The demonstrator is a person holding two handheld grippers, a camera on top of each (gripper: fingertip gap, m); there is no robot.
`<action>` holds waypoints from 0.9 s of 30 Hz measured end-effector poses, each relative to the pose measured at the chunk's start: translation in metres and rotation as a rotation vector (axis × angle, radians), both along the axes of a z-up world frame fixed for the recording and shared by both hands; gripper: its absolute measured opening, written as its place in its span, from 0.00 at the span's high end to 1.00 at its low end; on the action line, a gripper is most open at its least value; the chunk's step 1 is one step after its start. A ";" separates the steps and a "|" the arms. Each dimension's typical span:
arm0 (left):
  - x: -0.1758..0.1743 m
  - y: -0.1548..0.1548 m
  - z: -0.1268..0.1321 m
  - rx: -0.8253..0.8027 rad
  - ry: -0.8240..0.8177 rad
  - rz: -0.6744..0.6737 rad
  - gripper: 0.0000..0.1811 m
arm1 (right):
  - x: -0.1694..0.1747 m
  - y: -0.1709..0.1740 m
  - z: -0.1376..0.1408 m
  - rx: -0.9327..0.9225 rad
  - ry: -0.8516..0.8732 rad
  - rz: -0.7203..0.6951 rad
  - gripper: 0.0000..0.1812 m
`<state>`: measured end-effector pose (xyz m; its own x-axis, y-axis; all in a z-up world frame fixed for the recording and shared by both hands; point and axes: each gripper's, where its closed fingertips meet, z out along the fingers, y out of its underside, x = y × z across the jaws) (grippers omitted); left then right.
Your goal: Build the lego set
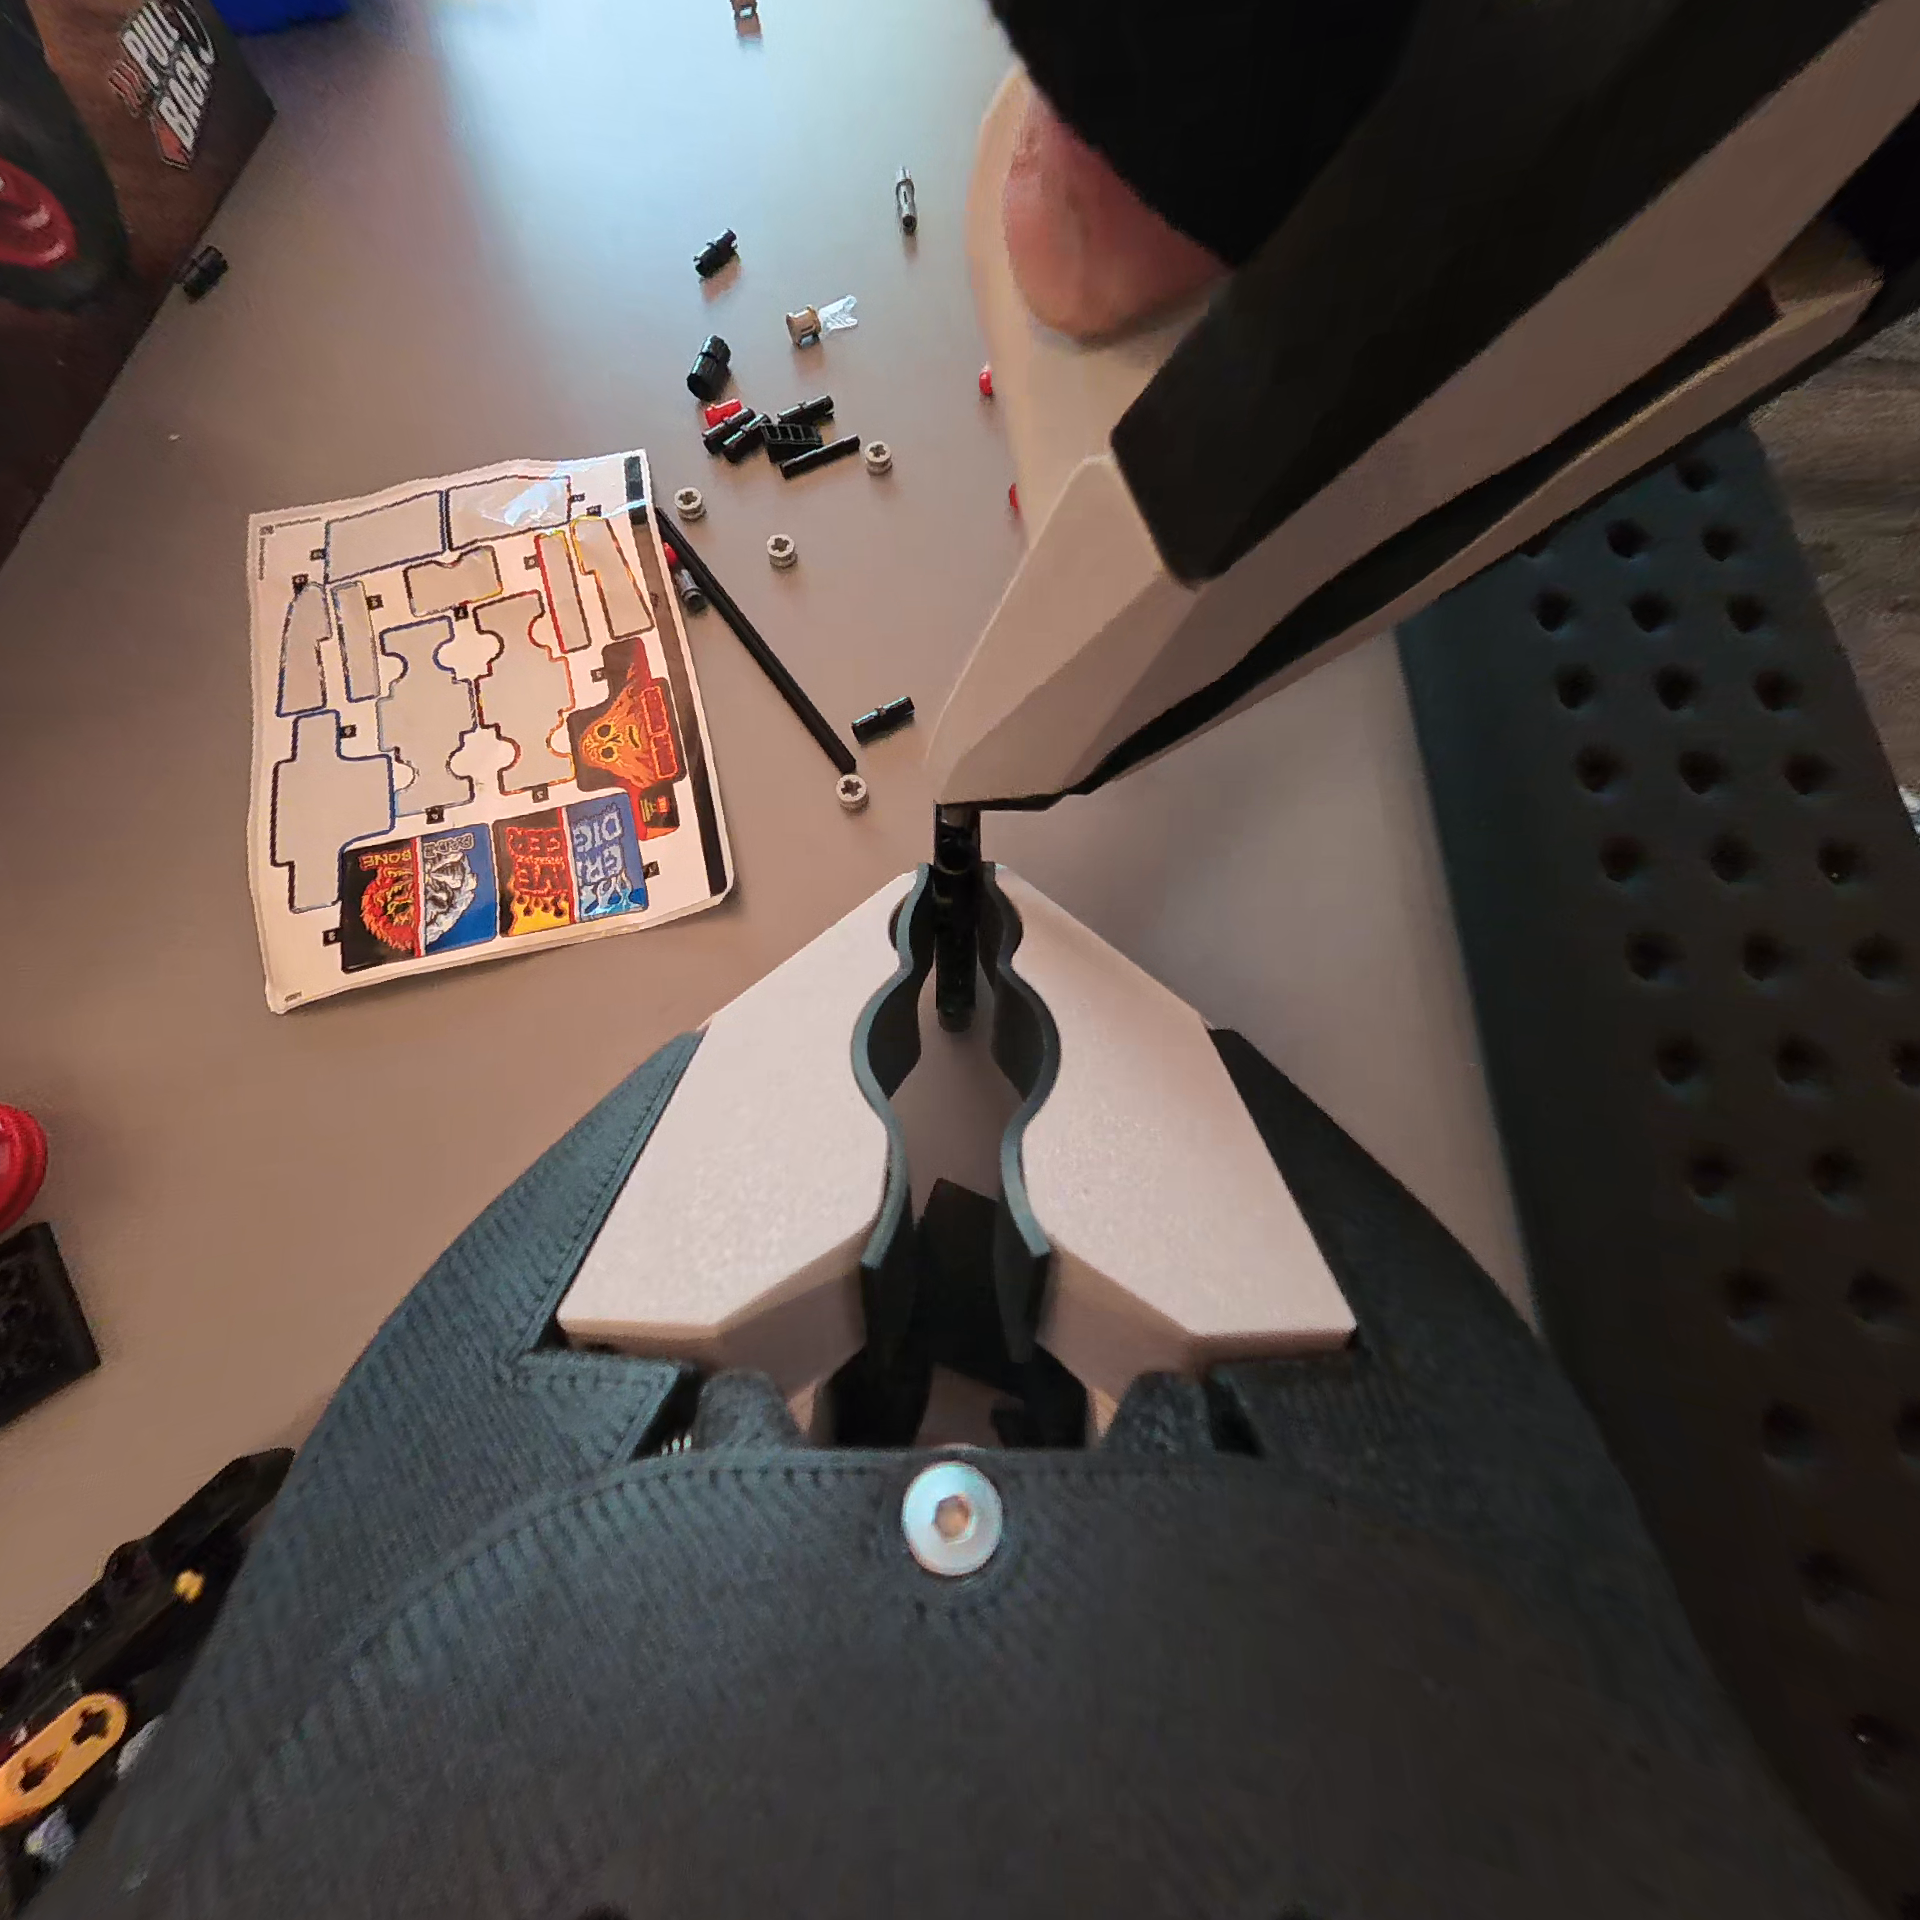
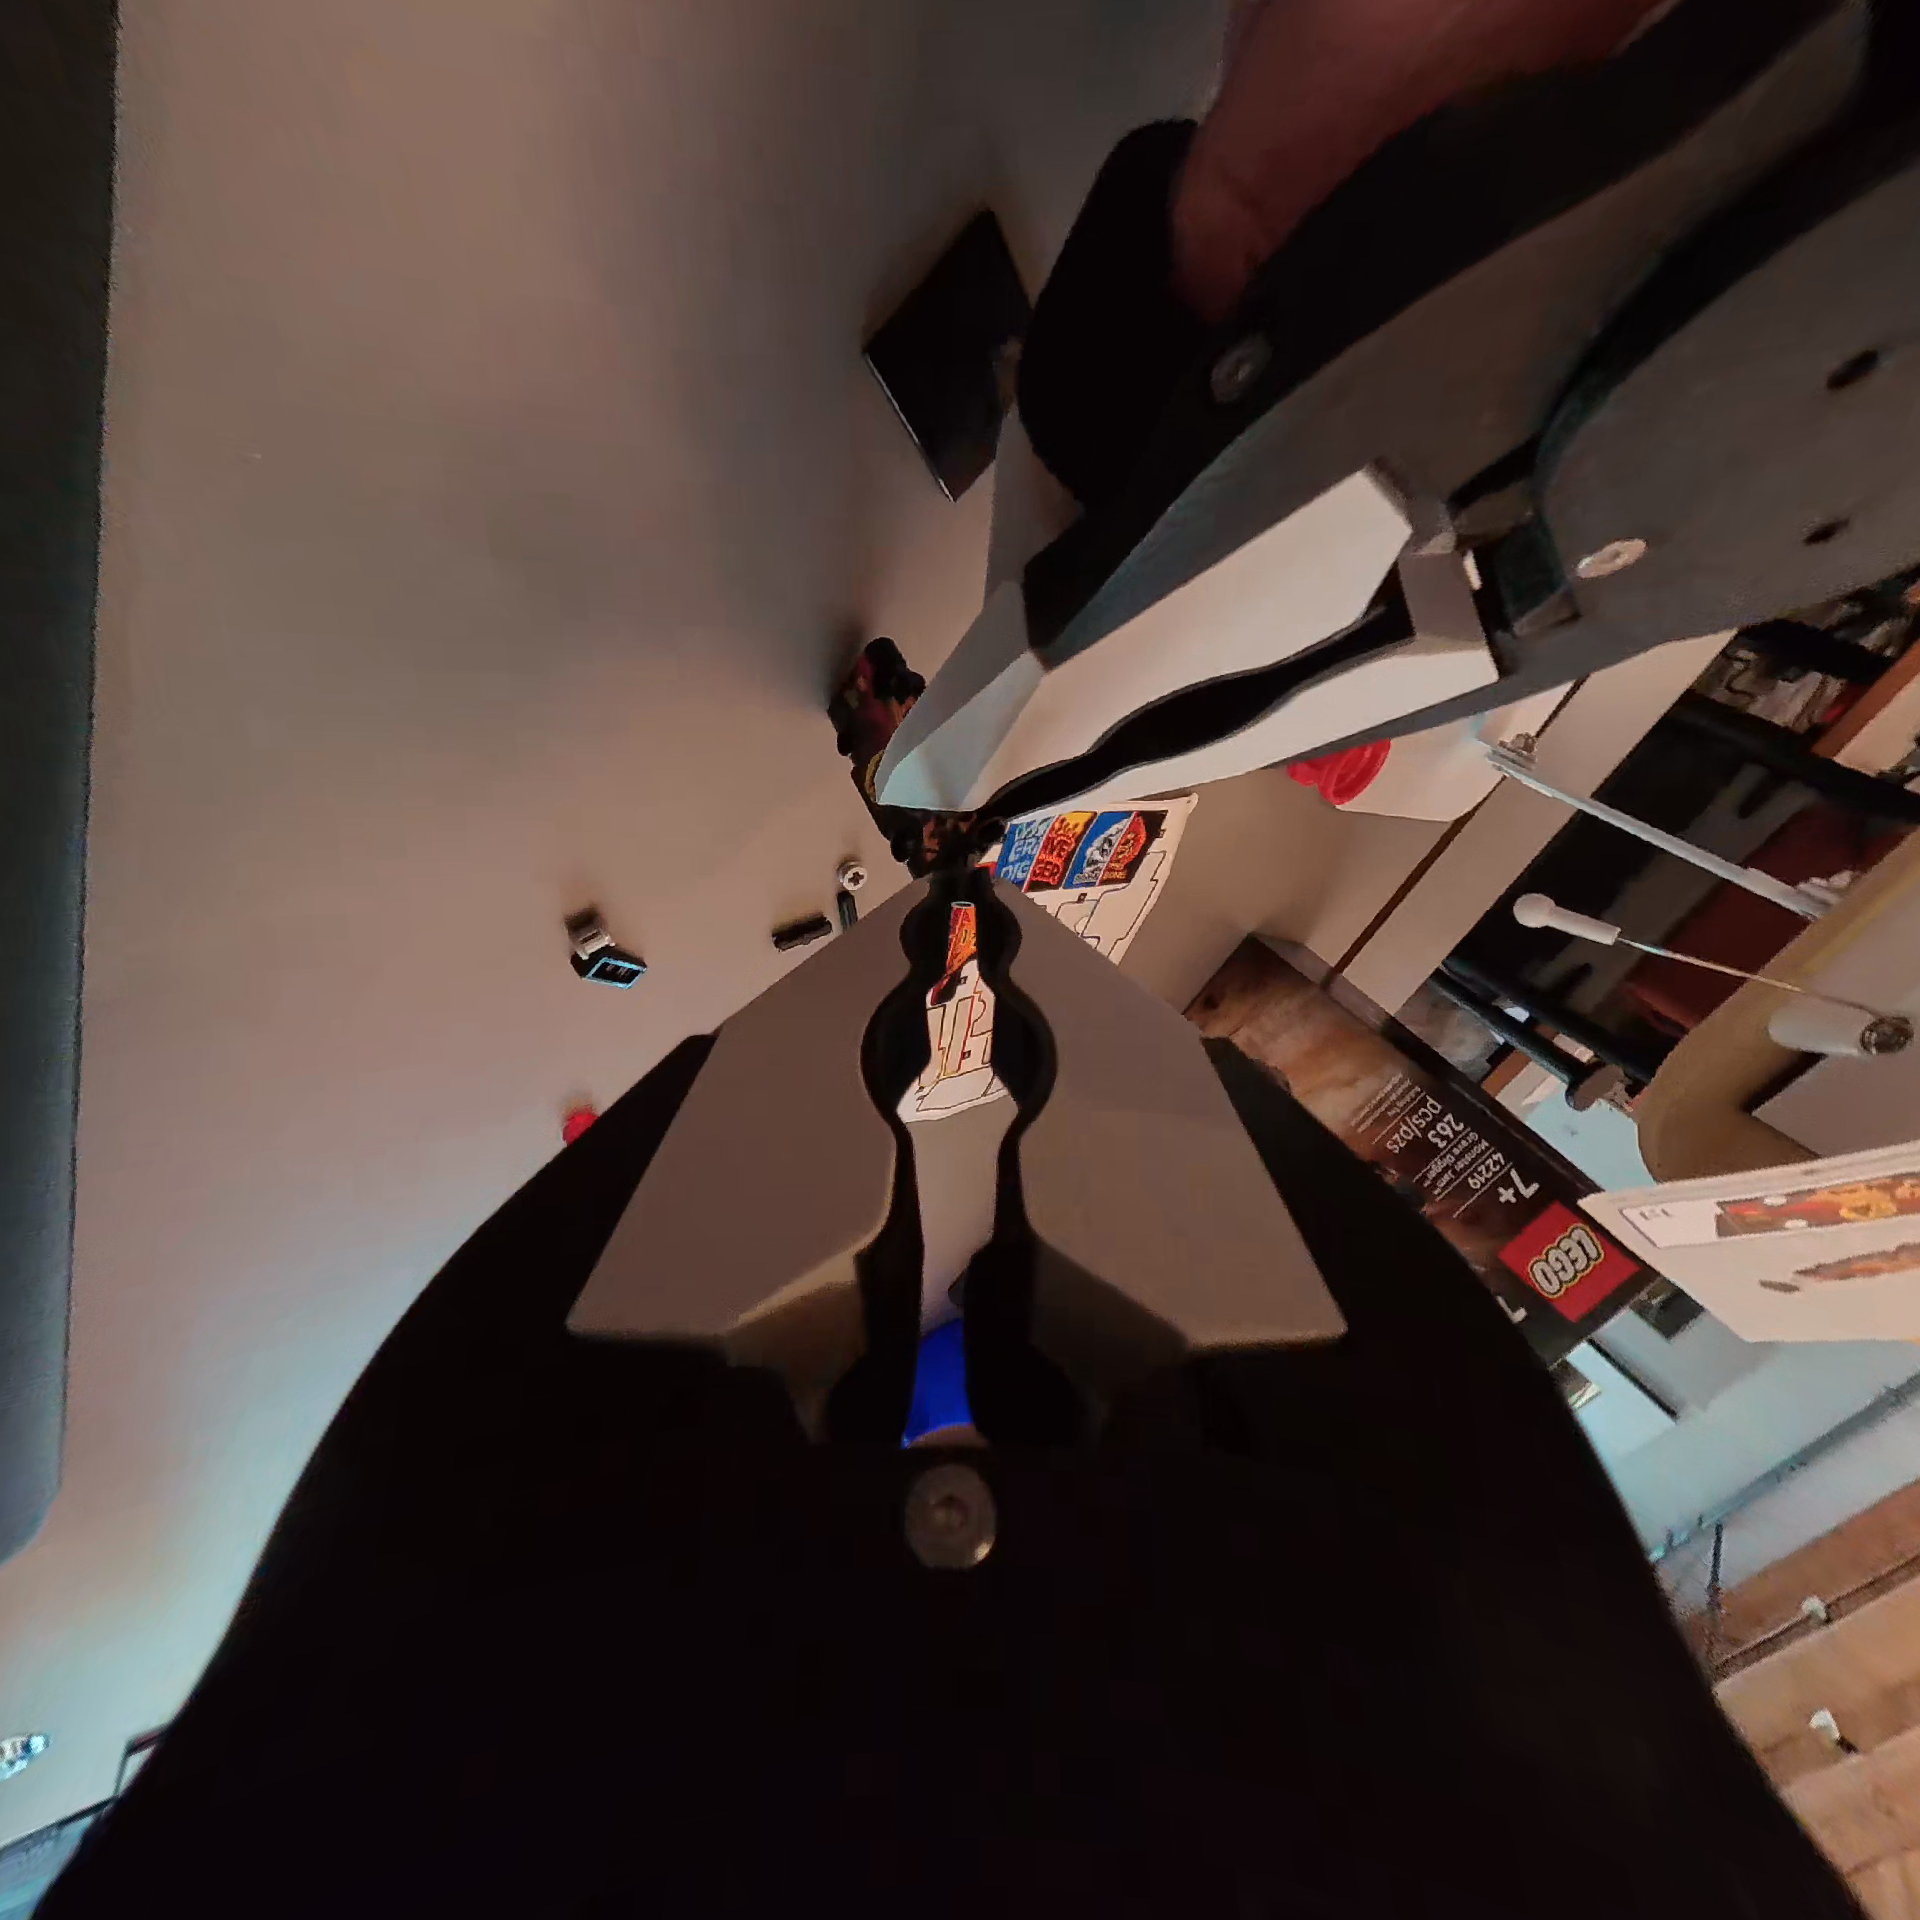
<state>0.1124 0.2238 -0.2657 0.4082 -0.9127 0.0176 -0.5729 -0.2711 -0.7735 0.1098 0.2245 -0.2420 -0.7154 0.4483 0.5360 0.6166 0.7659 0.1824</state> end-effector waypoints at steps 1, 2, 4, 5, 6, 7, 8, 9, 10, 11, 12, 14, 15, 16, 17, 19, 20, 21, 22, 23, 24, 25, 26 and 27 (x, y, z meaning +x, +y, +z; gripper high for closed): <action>0.000 0.000 0.000 0.001 0.008 0.001 0.97 | 0.000 0.000 0.000 -0.003 -0.010 0.006 1.00; 0.000 0.000 0.000 0.001 0.013 0.002 0.97 | 0.000 0.000 0.000 -0.005 -0.018 0.011 1.00; 0.000 -0.001 0.000 0.001 0.016 0.000 0.97 | 0.000 -0.001 0.000 -0.006 -0.034 0.022 1.00; 0.000 -0.001 0.000 0.002 0.018 -0.001 0.97 | 0.000 -0.001 0.000 -0.005 -0.044 0.028 1.00; 0.000 -0.001 0.000 0.001 0.020 -0.002 0.97 | 0.000 -0.002 0.000 -0.002 -0.056 0.035 1.00; -0.001 -0.001 0.000 0.003 0.024 -0.003 0.97 | 0.000 -0.002 0.000 0.002 -0.069 0.045 1.00; -0.001 -0.001 0.000 0.003 0.026 -0.004 0.97 | -0.001 -0.003 0.000 0.007 -0.082 0.055 1.00; -0.001 -0.001 0.000 0.000 0.028 -0.004 0.97 | -0.001 -0.003 0.001 0.017 -0.096 0.067 1.00; -0.001 -0.002 0.000 -0.004 0.030 -0.005 0.97 | -0.002 -0.004 0.001 0.031 -0.111 0.081 1.00; -0.002 -0.002 0.000 -0.007 0.034 -0.008 0.97 | -0.003 -0.005 0.001 0.044 -0.125 0.097 1.00; -0.002 -0.003 0.000 -0.013 0.035 -0.010 0.97 | -0.003 -0.005 0.001 0.053 -0.138 0.109 1.00; -0.002 -0.004 0.000 -0.027 0.033 -0.012 0.97 | -0.003 -0.006 0.000 0.058 -0.165 0.126 0.99; -0.003 -0.004 0.000 -0.028 0.038 -0.016 0.97 | -0.003 -0.007 0.000 0.054 -0.177 0.133 1.00; -0.003 -0.005 -0.001 -0.025 0.045 -0.019 0.97 | -0.003 -0.007 0.000 0.050 -0.189 0.140 1.00; -0.003 -0.005 -0.001 -0.024 0.049 -0.019 0.97 | -0.003 -0.007 0.000 0.050 -0.204 0.146 1.00; -0.003 -0.005 -0.001 -0.023 0.055 -0.023 0.97 | -0.004 -0.008 0.000 0.051 -0.228 0.162 0.99; -0.004 -0.006 -0.001 -0.022 0.058 -0.026 0.97 | -0.004 -0.009 0.000 0.054 -0.238 0.169 1.00; -0.004 -0.006 -0.001 -0.022 0.060 -0.027 0.97 | -0.004 -0.009 0.000 0.062 -0.252 0.177 1.00; -0.004 -0.006 -0.001 -0.023 0.059 -0.029 0.97 | -0.004 -0.010 0.000 0.070 -0.266 0.187 1.00; -0.004 -0.006 -0.001 -0.022 0.060 -0.033 0.97 | -0.004 -0.010 0.000 0.076 -0.281 0.198 1.00; -0.004 -0.007 -0.001 -0.021 0.057 -0.039 0.97 | -0.004 -0.011 0.000 0.081 -0.298 0.209 1.00; -0.004 -0.007 -0.001 -0.016 0.056 -0.042 0.97 | -0.004 -0.011 0.000 0.085 -0.315 0.219 1.00; -0.003 -0.007 -0.001 -0.013 0.058 -0.045 0.97 | -0.003 -0.011 0.000 0.086 -0.332 0.228 1.00; -0.003 -0.007 -0.001 -0.009 0.061 -0.047 0.97 | -0.003 -0.012 0.000 0.087 -0.352 0.237 1.00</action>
<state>0.1092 0.2168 -0.2665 0.3652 -0.9309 0.0024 -0.6314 -0.2496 -0.7342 0.1070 0.2126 -0.2421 -0.9390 0.2136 0.2697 0.3143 0.8513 0.4200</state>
